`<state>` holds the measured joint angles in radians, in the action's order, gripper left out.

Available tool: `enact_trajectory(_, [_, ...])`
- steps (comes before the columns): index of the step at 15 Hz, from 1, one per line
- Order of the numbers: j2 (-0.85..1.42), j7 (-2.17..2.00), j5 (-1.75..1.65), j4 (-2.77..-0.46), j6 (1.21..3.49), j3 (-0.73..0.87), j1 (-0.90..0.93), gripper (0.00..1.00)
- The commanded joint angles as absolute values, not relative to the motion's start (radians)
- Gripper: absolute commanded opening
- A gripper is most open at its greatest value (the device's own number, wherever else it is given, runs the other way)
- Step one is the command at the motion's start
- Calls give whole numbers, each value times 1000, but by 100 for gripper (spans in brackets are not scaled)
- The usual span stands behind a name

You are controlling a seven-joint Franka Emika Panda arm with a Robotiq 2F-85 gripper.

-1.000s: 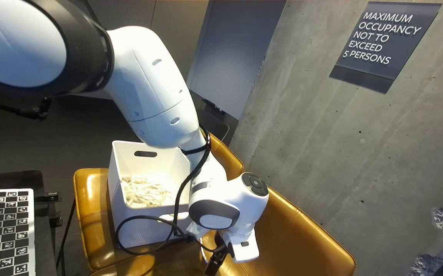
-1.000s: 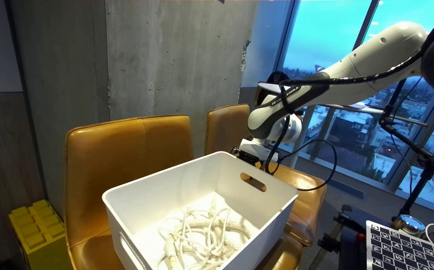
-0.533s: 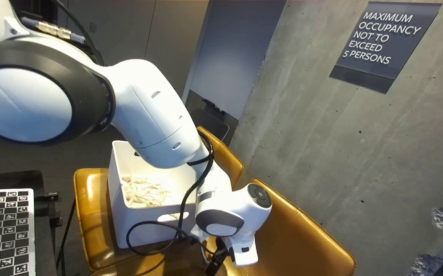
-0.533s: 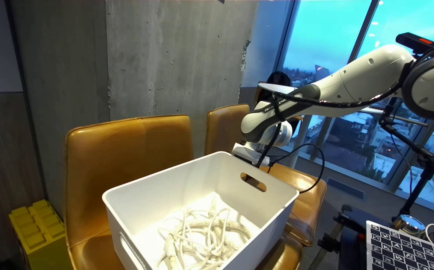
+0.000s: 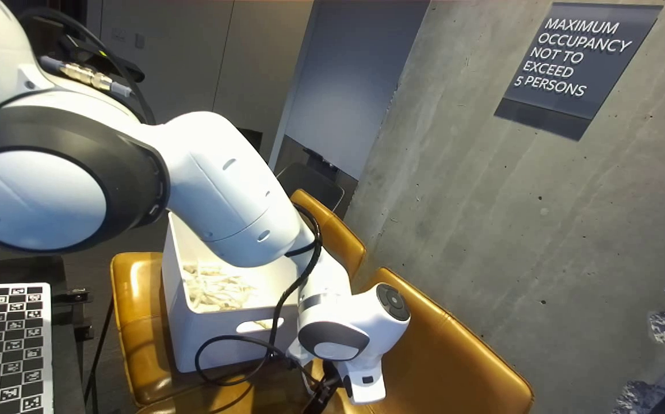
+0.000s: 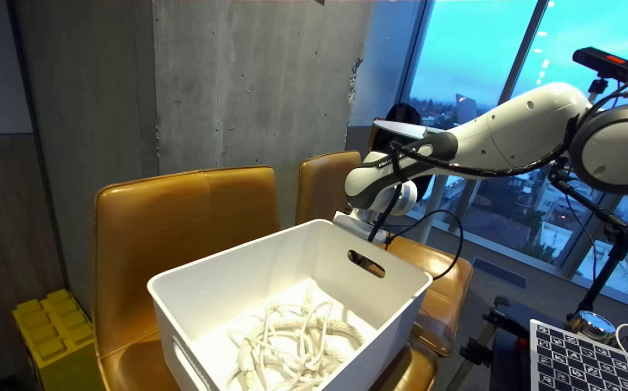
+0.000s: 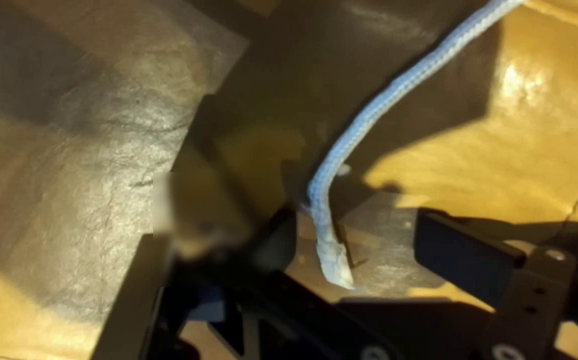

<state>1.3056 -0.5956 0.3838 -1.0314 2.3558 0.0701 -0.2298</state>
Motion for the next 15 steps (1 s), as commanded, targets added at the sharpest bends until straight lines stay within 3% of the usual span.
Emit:
enact_trajectory(1, [1374, -618, 372, -942, 2316, 59, -224, 37])
enact_trajectory(6, [1356, -612, 365, -935, 2291, 58, -215, 1])
enact_trajectory(11, [1294, -590, 373, -994, 2279, 57, -199, 3])
enact_trajectory(15, [1119, -501, 381, -1147, 2301, 33, -162, 3])
